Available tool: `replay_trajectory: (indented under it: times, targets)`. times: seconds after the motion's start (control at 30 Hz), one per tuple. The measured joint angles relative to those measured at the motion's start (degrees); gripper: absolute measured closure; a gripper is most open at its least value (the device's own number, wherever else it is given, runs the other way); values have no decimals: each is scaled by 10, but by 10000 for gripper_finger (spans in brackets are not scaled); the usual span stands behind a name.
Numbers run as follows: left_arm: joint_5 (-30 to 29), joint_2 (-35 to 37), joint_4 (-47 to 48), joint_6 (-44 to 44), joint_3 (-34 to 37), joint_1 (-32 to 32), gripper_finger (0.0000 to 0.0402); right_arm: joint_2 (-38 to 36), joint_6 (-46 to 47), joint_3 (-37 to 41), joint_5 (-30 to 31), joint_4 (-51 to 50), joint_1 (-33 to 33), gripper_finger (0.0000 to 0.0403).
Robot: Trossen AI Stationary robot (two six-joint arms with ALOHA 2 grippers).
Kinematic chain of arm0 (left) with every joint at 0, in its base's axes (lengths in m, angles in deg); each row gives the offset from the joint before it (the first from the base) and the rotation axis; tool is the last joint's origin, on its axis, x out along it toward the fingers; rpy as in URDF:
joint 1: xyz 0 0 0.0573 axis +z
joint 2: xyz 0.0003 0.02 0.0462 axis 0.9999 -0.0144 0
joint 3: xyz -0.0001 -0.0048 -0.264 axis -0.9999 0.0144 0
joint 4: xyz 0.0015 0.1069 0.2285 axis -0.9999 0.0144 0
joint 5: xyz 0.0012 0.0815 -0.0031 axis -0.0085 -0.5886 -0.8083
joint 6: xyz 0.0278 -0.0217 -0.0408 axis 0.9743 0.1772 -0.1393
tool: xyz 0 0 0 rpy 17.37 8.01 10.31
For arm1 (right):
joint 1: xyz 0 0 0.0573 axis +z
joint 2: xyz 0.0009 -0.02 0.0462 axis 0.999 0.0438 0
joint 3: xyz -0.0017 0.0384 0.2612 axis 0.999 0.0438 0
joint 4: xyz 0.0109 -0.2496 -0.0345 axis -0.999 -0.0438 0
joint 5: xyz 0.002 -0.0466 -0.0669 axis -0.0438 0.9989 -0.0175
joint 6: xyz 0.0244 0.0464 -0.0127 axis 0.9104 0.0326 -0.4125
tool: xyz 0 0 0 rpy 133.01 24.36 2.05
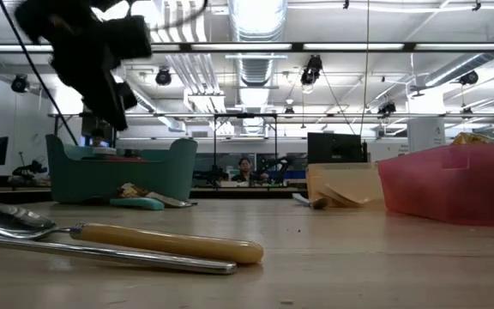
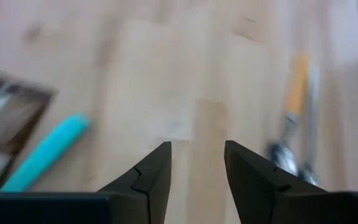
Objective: Pick & Place Food Item
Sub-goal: Put the orange spoon into the orange bin
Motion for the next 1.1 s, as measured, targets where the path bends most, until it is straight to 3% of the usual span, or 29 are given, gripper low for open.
replay_trajectory:
  times: [0.23,0.57,0.93,1.1]
  targets:
    - [-20,-5,0,70,-37,-103,251,0,-2,0,0,0,0,65]
    - [2,-86,0,54,-93,-162,238,0,-11,0,2,-1,0,65]
    - [11,-146,-1,24,-114,-168,84,-16,-14,0,4,-44,0,65]
    - [11,-171,-11,35,-127,-168,44,-61,17,0,43,-99,3,65]
